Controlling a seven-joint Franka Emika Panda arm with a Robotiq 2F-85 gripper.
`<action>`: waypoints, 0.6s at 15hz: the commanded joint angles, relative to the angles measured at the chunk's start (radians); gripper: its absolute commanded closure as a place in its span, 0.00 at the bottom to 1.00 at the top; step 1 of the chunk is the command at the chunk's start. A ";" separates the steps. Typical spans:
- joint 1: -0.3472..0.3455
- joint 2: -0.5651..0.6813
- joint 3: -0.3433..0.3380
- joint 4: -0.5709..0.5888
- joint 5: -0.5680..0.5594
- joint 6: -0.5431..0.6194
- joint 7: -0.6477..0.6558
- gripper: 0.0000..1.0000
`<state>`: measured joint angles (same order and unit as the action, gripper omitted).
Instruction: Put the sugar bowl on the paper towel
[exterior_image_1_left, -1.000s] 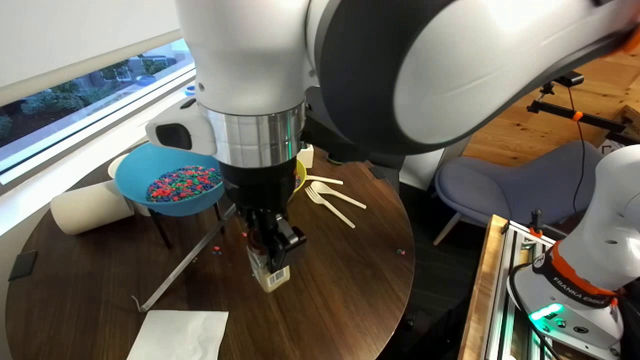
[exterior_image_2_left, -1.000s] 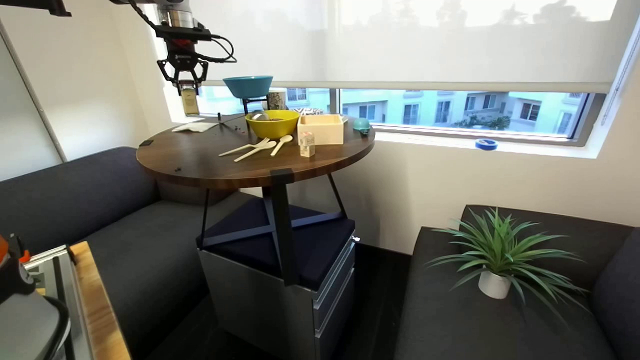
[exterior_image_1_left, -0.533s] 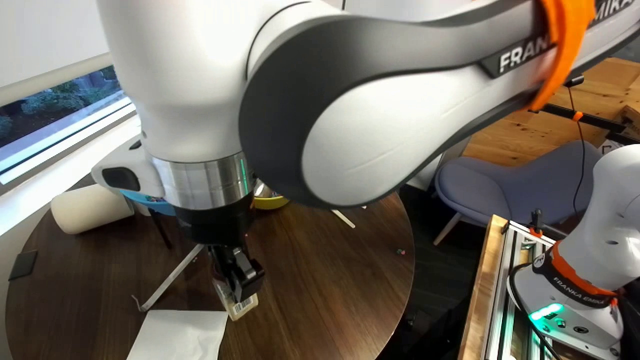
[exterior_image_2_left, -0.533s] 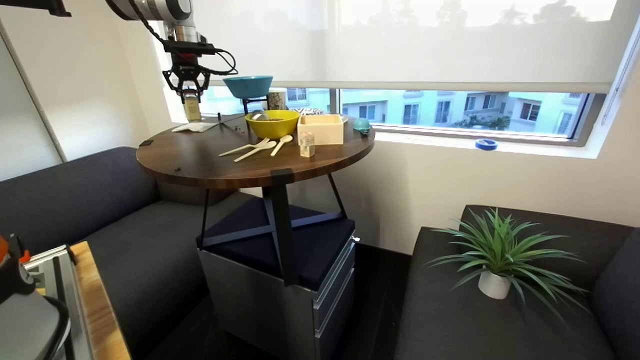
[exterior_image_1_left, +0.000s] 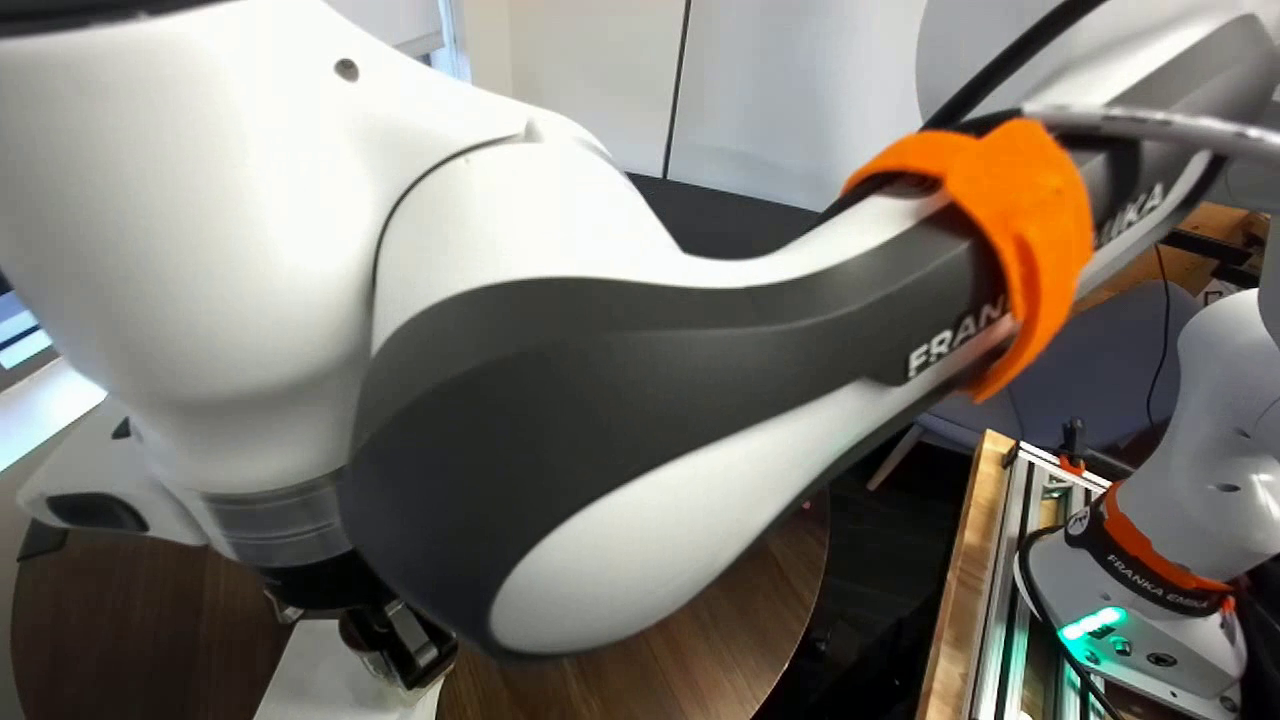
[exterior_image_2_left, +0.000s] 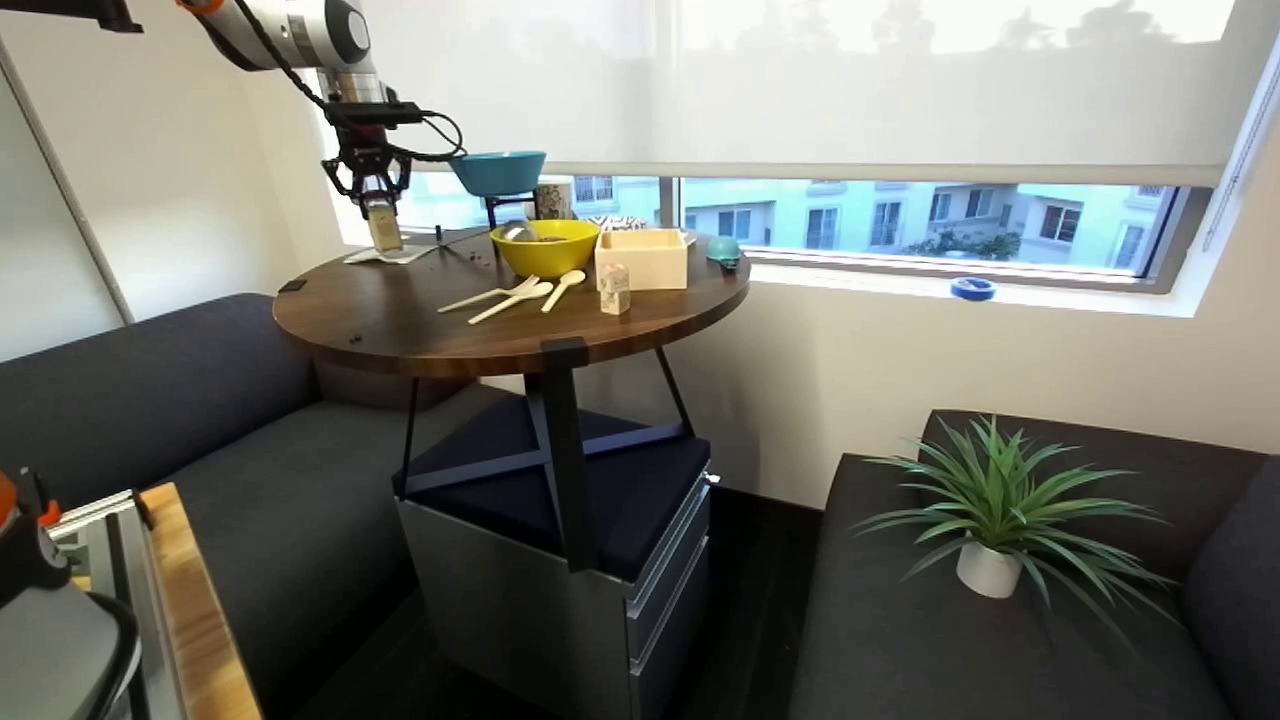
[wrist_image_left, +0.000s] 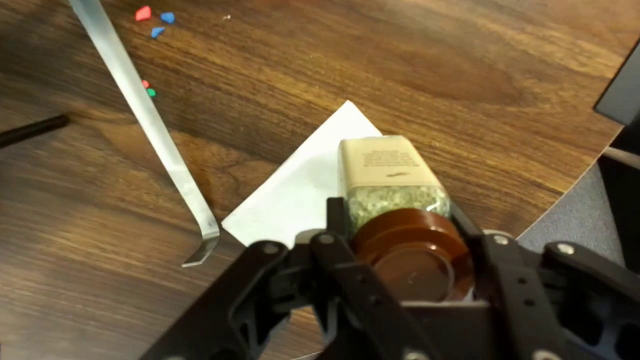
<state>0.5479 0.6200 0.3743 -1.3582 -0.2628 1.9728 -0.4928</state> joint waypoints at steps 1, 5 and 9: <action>0.050 0.075 -0.025 0.114 -0.048 -0.029 -0.011 0.77; 0.077 0.115 -0.045 0.177 -0.054 -0.047 -0.013 0.21; 0.115 0.125 -0.077 0.234 -0.087 -0.075 -0.009 0.00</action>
<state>0.6199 0.7155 0.3251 -1.2018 -0.3126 1.9497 -0.4968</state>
